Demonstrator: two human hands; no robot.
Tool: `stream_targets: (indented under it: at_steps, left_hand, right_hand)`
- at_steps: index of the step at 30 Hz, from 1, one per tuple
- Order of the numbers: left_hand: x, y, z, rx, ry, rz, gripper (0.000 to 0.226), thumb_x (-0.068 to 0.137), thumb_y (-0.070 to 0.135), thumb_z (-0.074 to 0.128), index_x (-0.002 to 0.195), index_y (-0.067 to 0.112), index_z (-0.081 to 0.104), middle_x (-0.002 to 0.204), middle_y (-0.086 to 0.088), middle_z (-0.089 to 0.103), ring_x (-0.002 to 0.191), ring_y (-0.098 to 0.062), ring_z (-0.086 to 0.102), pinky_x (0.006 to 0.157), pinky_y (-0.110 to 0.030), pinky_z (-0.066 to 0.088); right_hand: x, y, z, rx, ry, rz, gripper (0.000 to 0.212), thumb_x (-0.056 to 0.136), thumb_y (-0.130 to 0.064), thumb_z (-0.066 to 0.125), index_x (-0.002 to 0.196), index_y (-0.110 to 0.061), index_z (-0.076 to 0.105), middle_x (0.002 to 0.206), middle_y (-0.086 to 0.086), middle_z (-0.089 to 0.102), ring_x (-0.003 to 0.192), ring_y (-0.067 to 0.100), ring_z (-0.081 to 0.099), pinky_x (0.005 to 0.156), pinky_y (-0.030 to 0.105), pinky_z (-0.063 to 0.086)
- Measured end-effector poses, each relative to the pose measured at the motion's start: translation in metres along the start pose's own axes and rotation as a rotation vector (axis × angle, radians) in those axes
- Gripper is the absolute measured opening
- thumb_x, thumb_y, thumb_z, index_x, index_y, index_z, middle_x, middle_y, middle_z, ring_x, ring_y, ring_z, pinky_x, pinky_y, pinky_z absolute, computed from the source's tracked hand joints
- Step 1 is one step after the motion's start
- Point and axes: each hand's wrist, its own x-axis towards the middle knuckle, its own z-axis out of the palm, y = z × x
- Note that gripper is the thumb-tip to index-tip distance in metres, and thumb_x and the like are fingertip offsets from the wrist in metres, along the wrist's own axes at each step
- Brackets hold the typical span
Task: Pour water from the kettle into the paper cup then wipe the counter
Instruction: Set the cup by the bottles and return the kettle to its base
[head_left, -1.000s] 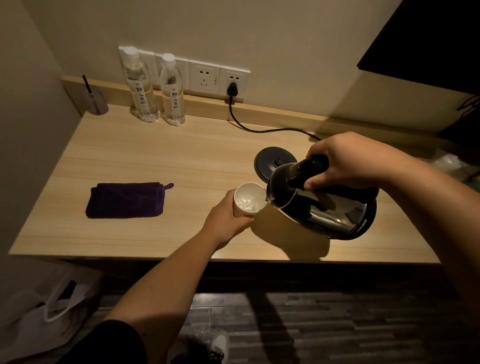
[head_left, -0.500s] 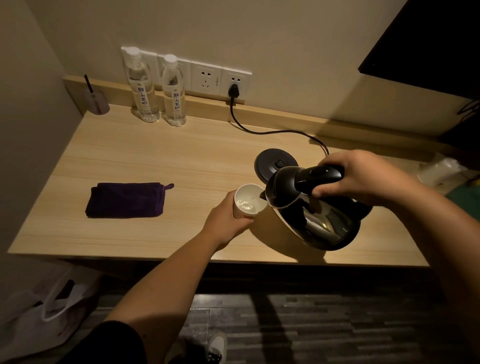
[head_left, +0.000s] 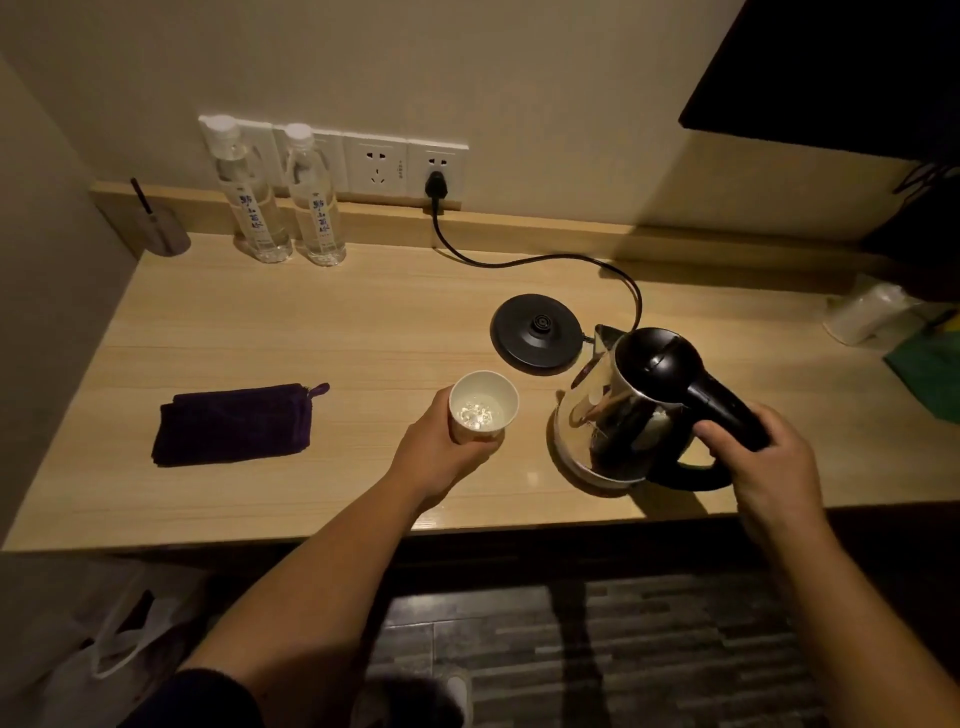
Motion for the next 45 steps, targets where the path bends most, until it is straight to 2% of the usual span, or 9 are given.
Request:
stream_targets:
  at_steps: [8,16,20,22,25,32,35,39,45]
  left_hand:
    - [-0.002,0.004,0.001,-0.032,-0.007,-0.013,0.073,0.073,0.031,0.083,0.128,0.042,0.037,0.109,0.025,0.054,0.098,0.005,0.053,0.071,-0.013,0.043]
    - [-0.004,0.008,0.002,0.005,0.011,-0.003,0.073,0.075,0.025,0.082,0.132,0.035,0.038,0.105,0.026,0.052,0.092,0.010,0.051,0.062,0.000,0.038]
    - [-0.005,0.012,0.002,-0.030,0.005,-0.005,0.070,0.075,0.025,0.082,0.128,0.038,0.038,0.107,0.022,0.055,0.093,0.007,0.054,0.062,-0.001,0.041]
    - [-0.006,0.012,0.001,-0.050,-0.006,-0.016,0.070,0.076,0.021,0.082,0.130,0.034,0.038,0.108,0.019,0.055,0.092,0.005,0.054,0.061,-0.001,0.041]
    - [-0.008,0.014,0.000,-0.065,-0.033,-0.025,0.070,0.079,0.011,0.079,0.133,0.028,0.038,0.109,0.016,0.054,0.088,0.008,0.054,0.061,-0.002,0.042]
    - [-0.013,0.017,-0.012,-0.109,-0.031,-0.021,0.084,0.075,0.029,0.083,0.144,0.034,0.036,0.138,0.017,0.045,0.123,-0.004,0.044,0.076,-0.008,0.046]
    - [-0.011,0.017,-0.018,-0.080,-0.018,-0.012,0.072,0.074,0.034,0.082,0.135,0.043,0.044,0.133,0.023,0.052,0.122,0.001,0.047,0.093,-0.019,0.042]
    - [-0.005,0.018,-0.023,-0.150,-0.014,-0.014,0.065,0.078,0.025,0.081,0.132,0.042,0.049,0.128,0.020,0.056,0.119,-0.003,0.051,0.072,-0.009,0.049]
    - [0.027,0.019,-0.047,-0.158,0.028,-0.026,0.065,0.075,0.030,0.083,0.127,0.049,0.049,0.125,0.024,0.057,0.118,-0.001,0.050,0.083,-0.018,0.050]
  right_hand:
    - [0.001,0.020,0.016,0.158,0.268,0.069,0.041,0.085,-0.026,0.068,0.124,-0.024,0.055,0.111,-0.002,0.058,0.107,0.019,0.055,0.074,0.025,0.043]
    - [0.007,0.026,0.001,-0.018,0.133,0.051,0.055,0.087,-0.033,0.064,0.137,-0.024,0.042,0.131,0.006,0.050,0.122,0.028,0.048,0.096,0.047,0.045]
    - [-0.016,0.013,0.005,-0.312,0.291,-0.349,0.059,0.091,-0.045,0.047,0.138,-0.010,0.038,0.139,0.017,0.038,0.129,0.030,0.035,0.104,0.052,0.034]
    - [-0.027,0.002,0.029,-0.324,0.169,-0.515,0.052,0.090,-0.040,0.046,0.130,-0.007,0.050,0.133,0.015,0.047,0.125,0.026,0.041,0.103,0.047,0.036]
    - [-0.031,-0.003,0.081,-0.307,-0.219,-0.458,0.043,0.091,-0.035,0.056,0.129,-0.014,0.056,0.133,0.003,0.053,0.121,0.009,0.042,0.104,0.040,0.040]
    - [-0.003,-0.002,0.148,-0.111,-0.688,-0.104,0.078,0.088,-0.025,0.067,0.150,-0.030,0.020,0.156,-0.007,0.028,0.139,0.011,0.029,0.107,0.030,0.029]
    - [0.001,-0.010,0.160,-0.006,-0.761,-0.085,0.079,0.083,-0.026,0.072,0.145,-0.039,0.025,0.146,-0.012,0.040,0.133,0.009,0.036,0.103,0.029,0.033]
    - [0.008,-0.020,0.171,0.104,-0.734,-0.018,0.072,0.079,-0.030,0.075,0.140,-0.036,0.037,0.123,-0.025,0.051,0.117,0.002,0.047,0.083,0.008,0.039]
    - [0.030,-0.043,0.199,0.239,-0.730,-0.025,0.062,0.080,-0.005,0.073,0.131,-0.028,0.045,0.116,-0.017,0.058,0.104,-0.004,0.053,0.068,0.003,0.044]
